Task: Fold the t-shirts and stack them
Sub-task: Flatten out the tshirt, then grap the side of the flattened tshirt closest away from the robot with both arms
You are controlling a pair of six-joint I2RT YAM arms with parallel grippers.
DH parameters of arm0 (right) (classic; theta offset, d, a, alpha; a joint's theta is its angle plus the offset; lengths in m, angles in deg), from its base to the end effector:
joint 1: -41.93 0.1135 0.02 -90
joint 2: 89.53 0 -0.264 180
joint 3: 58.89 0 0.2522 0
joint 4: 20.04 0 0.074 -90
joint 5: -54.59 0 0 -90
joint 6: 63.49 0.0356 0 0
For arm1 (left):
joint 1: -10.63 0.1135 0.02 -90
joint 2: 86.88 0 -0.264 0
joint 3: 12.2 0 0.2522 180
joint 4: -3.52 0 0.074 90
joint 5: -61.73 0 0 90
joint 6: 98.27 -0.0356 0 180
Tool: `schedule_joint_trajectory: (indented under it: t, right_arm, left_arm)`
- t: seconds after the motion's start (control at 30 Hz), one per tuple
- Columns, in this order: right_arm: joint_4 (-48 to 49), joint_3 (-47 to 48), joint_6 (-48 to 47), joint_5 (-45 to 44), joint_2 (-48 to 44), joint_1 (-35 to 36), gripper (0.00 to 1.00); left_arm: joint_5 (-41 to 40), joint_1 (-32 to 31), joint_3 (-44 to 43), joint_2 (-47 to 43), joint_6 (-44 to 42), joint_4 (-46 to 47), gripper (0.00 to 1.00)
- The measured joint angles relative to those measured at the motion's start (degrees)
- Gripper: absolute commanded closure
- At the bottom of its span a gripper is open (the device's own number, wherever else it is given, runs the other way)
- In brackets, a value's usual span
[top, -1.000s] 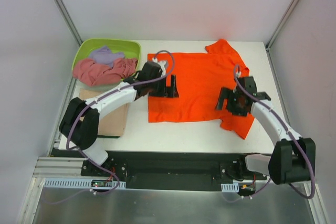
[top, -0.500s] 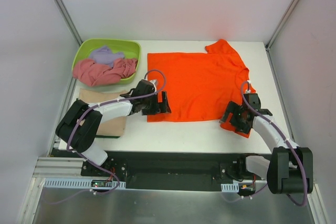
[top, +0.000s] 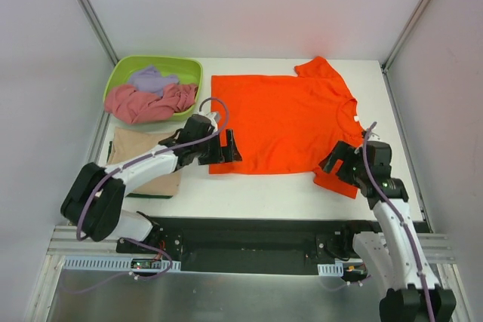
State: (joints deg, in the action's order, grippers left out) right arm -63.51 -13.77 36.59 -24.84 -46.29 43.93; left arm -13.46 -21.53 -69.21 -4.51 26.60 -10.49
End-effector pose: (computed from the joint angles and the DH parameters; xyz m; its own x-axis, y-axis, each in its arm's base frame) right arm 0.1609 0.0122 0.2303 -0.6832 0.1483 -0.7151 -0.0527 0.9666 0.2508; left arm 0.2463 -0.1656 0.1984 -0.8304 -0.1308 -0.5416 0.2524 0.7782 -0.5750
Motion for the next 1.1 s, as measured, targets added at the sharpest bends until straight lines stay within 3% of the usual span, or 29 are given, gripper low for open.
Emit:
schedule_joint_trajectory:
  t: [0.17,0.23,0.33,0.37,0.63,0.83,1.03,1.1]
  right_arm:
    - [-1.2,-0.4,3.3,-8.9,-10.9,0.0,0.04]
    - [-1.2,-1.3,4.2,-12.1,-12.7,0.0,0.04]
    - [-2.3,-2.6,4.5,-15.1,-12.6,-0.1,0.04]
    - [-2.7,-2.8,4.6,-15.8,-12.2,-0.1,0.04]
    - [-4.0,-2.9,4.6,-18.1,-5.4,-0.1,0.04]
    - [-4.1,-2.9,4.2,-18.3,-2.8,-0.1,0.04]
    - [-4.4,-2.9,4.2,-18.7,-2.9,-0.1,0.04]
    - [-4.5,-3.0,4.2,-18.9,-3.3,-0.1,0.04]
  left_arm:
    - [-4.1,0.0,1.8,-8.7,0.5,-3.9,0.05]
    - [-6.6,0.0,2.9,-10.4,1.1,-5.4,0.17]
    - [-9.8,0.0,5.8,-11.8,2.9,-7.7,0.45]
    - [-11.0,0.0,7.0,-11.8,3.4,-8.4,0.48]
    - [-15.7,0.0,9.7,-10.6,7.3,-9.7,0.55]
    - [-16.9,0.0,9.6,-6.1,9.5,-7.3,0.7]
    - [-16.8,0.0,8.8,-3.4,11.1,-3.8,0.77]
    - [-16.9,0.0,8.8,-3.1,11.4,-3.2,0.85]
